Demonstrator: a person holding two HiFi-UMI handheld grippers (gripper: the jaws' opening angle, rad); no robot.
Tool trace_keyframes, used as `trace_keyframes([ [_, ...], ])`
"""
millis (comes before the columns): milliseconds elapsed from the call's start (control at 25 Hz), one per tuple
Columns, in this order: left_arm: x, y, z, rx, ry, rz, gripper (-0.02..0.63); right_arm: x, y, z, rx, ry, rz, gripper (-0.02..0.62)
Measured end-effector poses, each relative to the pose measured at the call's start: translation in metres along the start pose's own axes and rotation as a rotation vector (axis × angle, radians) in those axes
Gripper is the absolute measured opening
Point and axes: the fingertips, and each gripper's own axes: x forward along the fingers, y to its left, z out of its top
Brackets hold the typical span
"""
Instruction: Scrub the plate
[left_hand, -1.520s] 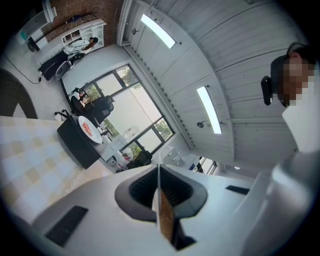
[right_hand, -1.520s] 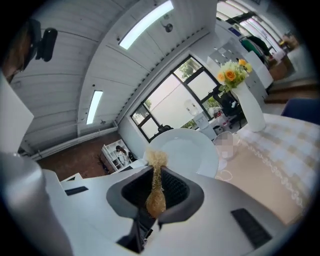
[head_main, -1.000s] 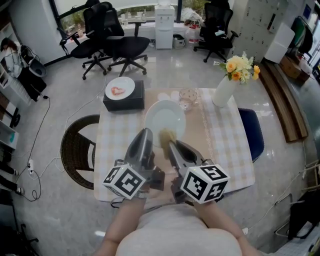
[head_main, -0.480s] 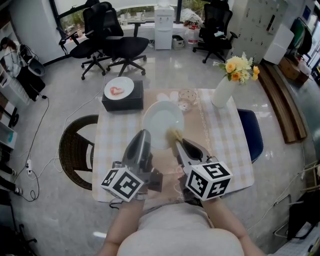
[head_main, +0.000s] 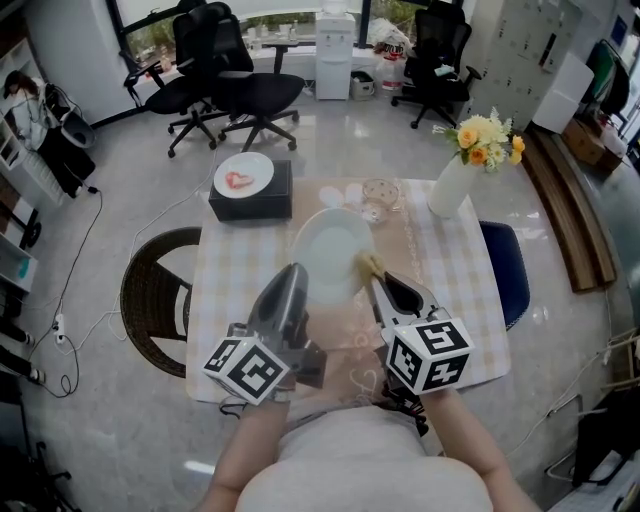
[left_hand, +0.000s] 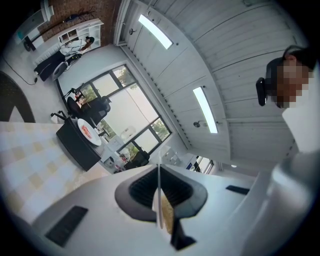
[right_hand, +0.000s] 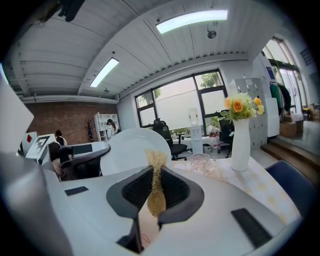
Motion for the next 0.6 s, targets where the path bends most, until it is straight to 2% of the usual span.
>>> trace_keyframes([
  [240, -0.002, 0.000, -0.001, 0.020, 0.021, -0.004, 0.020, 0.003, -0.009, 0.007, -0.103, -0.009, -0.023, 0.049],
  [400, -0.001, 0.000, -0.003, 0.068, 0.041, -0.008, 0.020, 0.004, -0.022, 0.013, -0.120, -0.025, -0.053, 0.049],
  [480, -0.001, -0.001, -0.005, 0.138, 0.057, -0.011, 0.020, 0.002, -0.028, 0.018, -0.116, -0.041, -0.058, 0.049],
  [600, -0.003, -0.003, -0.013, 0.293, 0.091, -0.013, 0.020, -0.002, -0.034, 0.023, -0.104, -0.063, -0.046, 0.049],
])
